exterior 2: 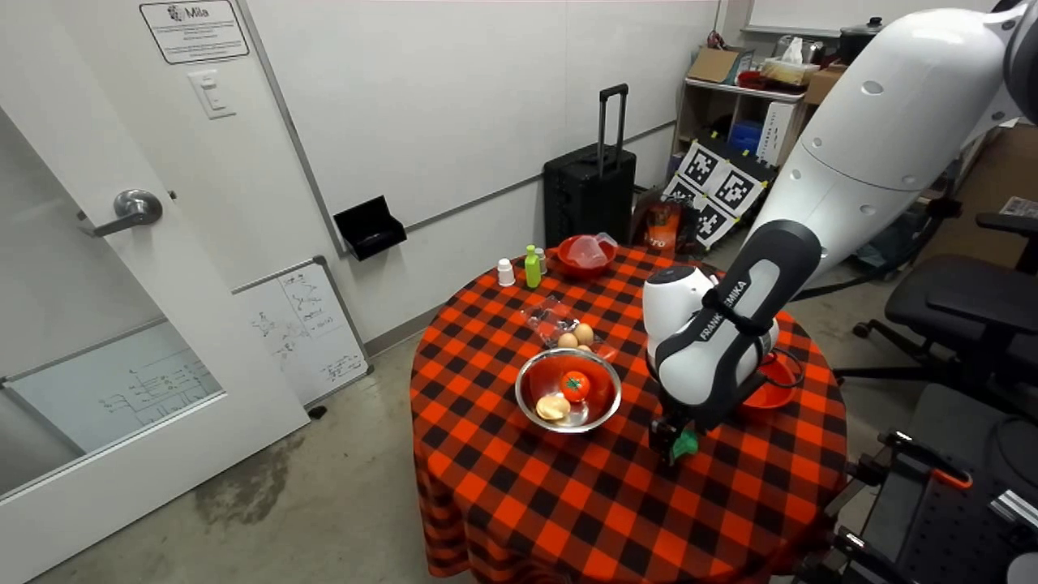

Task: Put the green building block in the orange bowl

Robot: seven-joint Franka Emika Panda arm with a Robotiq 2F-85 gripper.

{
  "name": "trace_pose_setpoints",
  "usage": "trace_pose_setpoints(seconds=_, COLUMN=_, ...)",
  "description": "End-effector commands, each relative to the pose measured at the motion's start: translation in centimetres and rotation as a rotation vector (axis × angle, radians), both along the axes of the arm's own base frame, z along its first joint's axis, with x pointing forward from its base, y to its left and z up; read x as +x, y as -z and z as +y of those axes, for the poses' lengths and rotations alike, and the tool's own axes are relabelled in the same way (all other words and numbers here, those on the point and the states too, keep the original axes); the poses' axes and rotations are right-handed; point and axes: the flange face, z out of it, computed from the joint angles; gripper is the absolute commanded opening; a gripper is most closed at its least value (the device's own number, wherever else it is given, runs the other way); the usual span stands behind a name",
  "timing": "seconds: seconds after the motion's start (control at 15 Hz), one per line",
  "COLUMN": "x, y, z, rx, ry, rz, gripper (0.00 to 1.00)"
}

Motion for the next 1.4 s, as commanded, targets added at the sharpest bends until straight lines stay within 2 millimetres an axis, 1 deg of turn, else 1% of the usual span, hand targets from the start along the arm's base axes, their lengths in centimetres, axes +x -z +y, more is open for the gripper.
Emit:
trace_pose_setpoints(seconds=0.0, x=0.8, y=1.7, z=0.1, rx=-0.022, ry=0.011, rz=0.016, gripper=0.75)
trace_pose_setpoints(seconds=0.07, x=0.8, y=2.0, z=0.0, rx=-0.023, ry=0.012, rz=0.018, gripper=0.74)
trace_pose_setpoints(seconds=0.27, x=1.0, y=2.4, z=0.0, rx=-0.027, ry=0.019, rz=0.019, gripper=0.53)
trace_pose_setpoints(seconds=0.33, x=1.1, y=2.3, z=0.0, rx=-0.028, ry=0.020, rz=0.018, gripper=0.44)
trace_pose_setpoints(seconds=0.4, x=1.2, y=2.1, z=0.0, rx=-0.029, ry=0.021, rz=0.014, gripper=0.38)
trace_pose_setpoints(seconds=0.6, x=1.3, y=1.5, z=0.1, rx=-0.033, ry=0.019, rz=0.000, gripper=0.37)
trace_pose_setpoints(seconds=0.73, x=1.2, y=0.4, z=0.0, rx=-0.032, ry=0.019, rz=-0.027, gripper=0.37)
trace_pose_setpoints(seconds=1.0, x=1.0, y=-3.0, z=-1.1, rx=-0.057, ry=0.035, rz=-0.092, gripper=0.37)
trace_pose_setpoints(seconds=1.13, x=0.7, y=-4.8, z=-2.6, rx=-0.077, ry=0.057, rz=-0.117, gripper=0.37)
trace_pose_setpoints(seconds=1.27, x=0.2, y=-6.4, z=-4.7, rx=-0.100, ry=0.092, rz=-0.131, gripper=0.37)
trace_pose_setpoints(seconds=1.33, x=-0.2, y=-7.1, z=-6.1, rx=-0.111, ry=0.112, rz=-0.133, gripper=0.37)
